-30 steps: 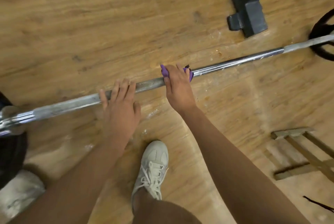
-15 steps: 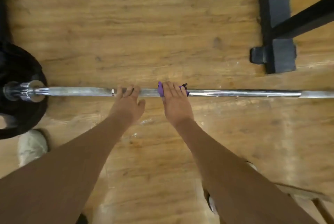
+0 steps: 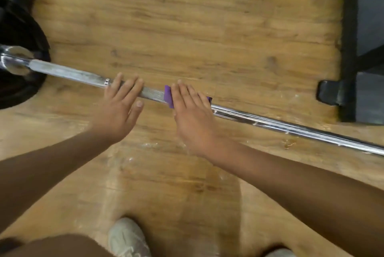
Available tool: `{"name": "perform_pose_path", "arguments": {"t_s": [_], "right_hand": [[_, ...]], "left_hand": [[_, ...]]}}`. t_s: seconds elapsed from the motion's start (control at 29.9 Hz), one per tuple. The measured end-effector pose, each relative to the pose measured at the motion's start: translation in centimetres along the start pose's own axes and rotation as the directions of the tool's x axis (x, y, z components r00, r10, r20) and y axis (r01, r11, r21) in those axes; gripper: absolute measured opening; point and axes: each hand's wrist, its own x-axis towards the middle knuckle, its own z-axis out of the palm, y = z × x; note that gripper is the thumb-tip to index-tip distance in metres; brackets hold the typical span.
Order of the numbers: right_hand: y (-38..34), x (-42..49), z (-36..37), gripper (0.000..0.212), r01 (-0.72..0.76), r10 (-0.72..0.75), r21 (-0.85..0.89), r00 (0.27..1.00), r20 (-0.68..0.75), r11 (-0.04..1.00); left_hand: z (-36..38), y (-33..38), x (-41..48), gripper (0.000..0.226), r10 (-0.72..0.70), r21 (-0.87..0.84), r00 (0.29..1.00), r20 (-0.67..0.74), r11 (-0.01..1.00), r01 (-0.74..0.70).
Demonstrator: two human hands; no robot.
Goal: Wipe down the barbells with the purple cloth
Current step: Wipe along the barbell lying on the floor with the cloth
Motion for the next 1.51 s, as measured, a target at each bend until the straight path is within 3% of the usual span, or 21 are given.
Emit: {"name": "perform_pose_path", "arguments": {"t_s": [0.3,0.54,0.74,0.84,1.07,1.27,1.37,1.51], "right_hand": [[3.6,-0.1,-1.7,0.067,0.18,-0.178,-0.169,0.984,0.026,0.969],[3.0,2.1,-2.8,0.066,0.22,-0.204,-0.162,0.973,0.111,0.962],[4.8,1.7,-4.3,0.062,0.226,-0.208,-0.079,0.959,0.192,0.971],[5.0,1.8,-5.0,0.063,0.204,-0.201,0.01,0.956,0.211,0.979],[6.6,0.9,-5.8,0.073,0.149,-0.161,0.091,0.977,0.14,0.985],[10.3,-3.4,-6.5,0.077,0.051,-0.051,0.002,0.996,0.067,0.999],[12.1,-5.7,-6.3,0.076,-0.012,0.02,-0.141,0.998,0.057,0.99],[13.9,-7.7,-5.6,0.069,-0.068,0.072,-0.18,0.997,0.014,0.981]], "left_hand": [[3.9,1.3,1.0,0.053,-0.064,-0.066,0.936,-0.347,0.997,0.044],[2.7,1.2,1.0,0.057,-0.081,-0.049,0.963,-0.256,0.996,0.071],[2.8,0.9,1.6,0.058,-0.085,-0.048,0.967,-0.241,0.996,0.075],[2.5,2.1,2.0,0.061,-0.153,-0.084,0.966,-0.208,0.987,0.138],[1.6,10.1,2.5,0.053,0.1,-0.236,0.972,-0.214,0.96,-0.151],[2.9,12.3,2.2,0.051,0.322,0.031,0.929,-0.184,0.946,-0.322],[3.4,13.5,3.6,0.054,0.324,0.199,0.937,-0.134,0.935,-0.295],[3.8,13.9,5.7,0.05,0.306,0.315,0.95,-0.054,0.908,-0.275]]}}
